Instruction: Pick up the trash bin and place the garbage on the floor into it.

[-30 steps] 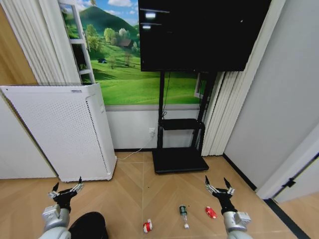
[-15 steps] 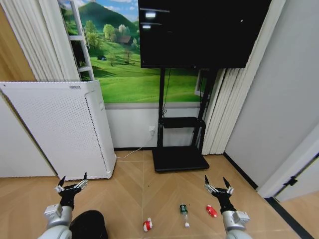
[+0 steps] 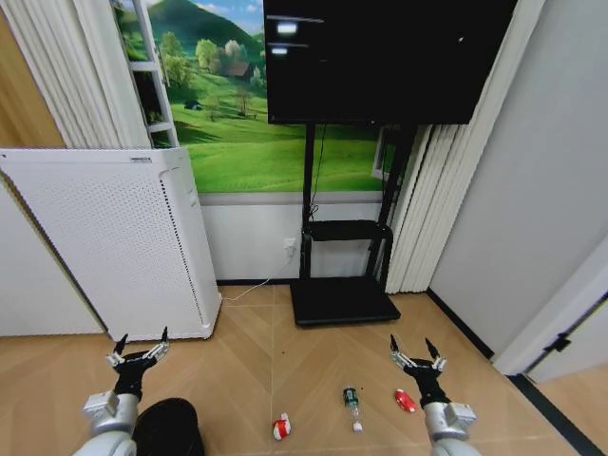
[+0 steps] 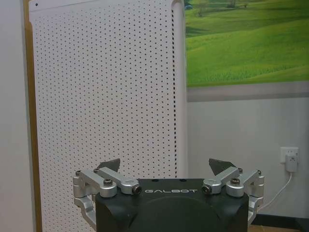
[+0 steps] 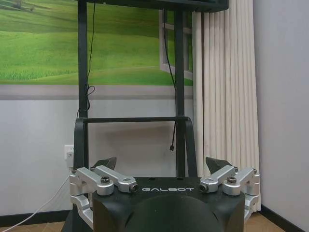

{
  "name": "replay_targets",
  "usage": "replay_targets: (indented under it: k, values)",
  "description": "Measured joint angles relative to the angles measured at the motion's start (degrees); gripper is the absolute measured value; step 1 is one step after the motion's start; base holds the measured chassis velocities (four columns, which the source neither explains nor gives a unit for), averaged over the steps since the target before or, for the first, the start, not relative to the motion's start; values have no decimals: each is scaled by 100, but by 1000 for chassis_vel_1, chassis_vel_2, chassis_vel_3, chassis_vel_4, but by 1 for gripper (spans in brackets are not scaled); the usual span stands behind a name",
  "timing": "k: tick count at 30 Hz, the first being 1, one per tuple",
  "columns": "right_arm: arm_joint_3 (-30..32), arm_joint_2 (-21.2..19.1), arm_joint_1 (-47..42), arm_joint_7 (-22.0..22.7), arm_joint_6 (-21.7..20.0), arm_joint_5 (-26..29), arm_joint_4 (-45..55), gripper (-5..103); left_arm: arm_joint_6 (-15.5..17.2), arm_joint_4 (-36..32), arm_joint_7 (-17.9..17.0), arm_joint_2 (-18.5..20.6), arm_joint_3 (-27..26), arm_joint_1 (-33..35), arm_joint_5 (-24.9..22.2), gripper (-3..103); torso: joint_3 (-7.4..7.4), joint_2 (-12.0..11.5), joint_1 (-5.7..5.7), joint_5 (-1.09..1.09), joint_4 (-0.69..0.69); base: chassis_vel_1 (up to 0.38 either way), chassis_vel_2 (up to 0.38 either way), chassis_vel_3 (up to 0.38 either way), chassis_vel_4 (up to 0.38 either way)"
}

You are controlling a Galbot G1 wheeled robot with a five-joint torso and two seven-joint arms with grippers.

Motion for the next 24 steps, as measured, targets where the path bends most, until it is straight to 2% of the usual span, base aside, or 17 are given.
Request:
replay_targets:
  k: [24]
  values:
    - [11, 26, -55, -1, 55, -9, -14, 100, -1, 29, -17, -18, 19, -10, 34, 100, -396, -579, -182, 0, 0, 0, 0, 0, 0]
